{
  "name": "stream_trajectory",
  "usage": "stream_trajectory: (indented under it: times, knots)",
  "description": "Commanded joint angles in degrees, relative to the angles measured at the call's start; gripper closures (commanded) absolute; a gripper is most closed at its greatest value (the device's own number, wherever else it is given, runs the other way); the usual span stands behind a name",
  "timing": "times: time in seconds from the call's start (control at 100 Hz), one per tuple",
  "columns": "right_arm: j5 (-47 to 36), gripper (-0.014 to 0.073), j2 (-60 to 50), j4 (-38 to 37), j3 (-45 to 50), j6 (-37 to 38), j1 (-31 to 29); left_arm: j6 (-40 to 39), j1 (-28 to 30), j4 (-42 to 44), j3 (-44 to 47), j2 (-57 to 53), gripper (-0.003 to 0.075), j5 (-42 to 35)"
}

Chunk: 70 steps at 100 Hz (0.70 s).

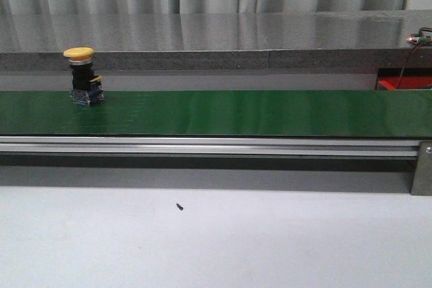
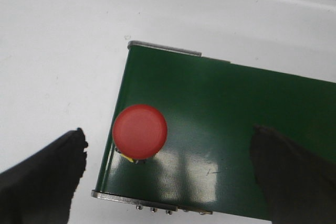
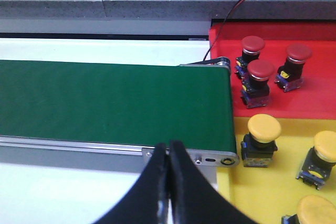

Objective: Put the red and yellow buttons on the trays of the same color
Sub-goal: 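Set the red button on the belt and open the left gripper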

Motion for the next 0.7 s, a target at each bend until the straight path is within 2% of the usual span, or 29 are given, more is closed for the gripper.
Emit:
stream_trajectory:
  times: [0.0, 0.05, 0.06, 0.07, 0.2, 0.25, 0.49, 0.69]
  knots:
    - [-3.9, 0.0717, 0.1, 0.6, -1.5, -0.5, 0.1, 3.4, -0.9, -3.1, -1.6, -4.8, 0.0209, -1.3]
    - [-3.9, 0.0717, 0.1, 0.6, -1.5, -0.5, 0.1, 3.4, -1.6, -2.7, -1.4, -6.0, 0.0281, -1.0]
    - [-3.9, 0.0717, 0.1, 0.6, -1.5, -0.5, 0.1, 3.4, -1.8, -2.7, -1.2, -6.4, 0.0322, -1.0]
    - [-3.9, 0.0717, 0.1, 0.6, -1.5, -0.5, 0.1, 3.4, -1.9, -2.8, -1.1, -6.6, 0.0322, -1.0]
    - [-3.9, 0.0717, 0.1, 0.6, -1.5, -0.5, 0.1, 4.0, -4.7, -2.8, 2.1, -10.9, 0.0649, -1.7]
    - [-3.9, 0.0717, 0.1, 0.6, -1.5, -0.5, 0.1, 4.7, -6.1, -2.9, 3.6, -12.5, 0.0739, -2.1]
    - [-3.8, 0.0717, 0.1, 0.6, -1.5, -0.5, 0.1, 4.7, -12.5, -4.4, 11.3, -20.0, 0.0740, -3.5]
    - [-3.9, 0.0717, 0.1, 0.6, -1.5, -0.5, 0.1, 4.7, -13.2, -6.9, 18.4, -27.0, 0.0740, -5.1]
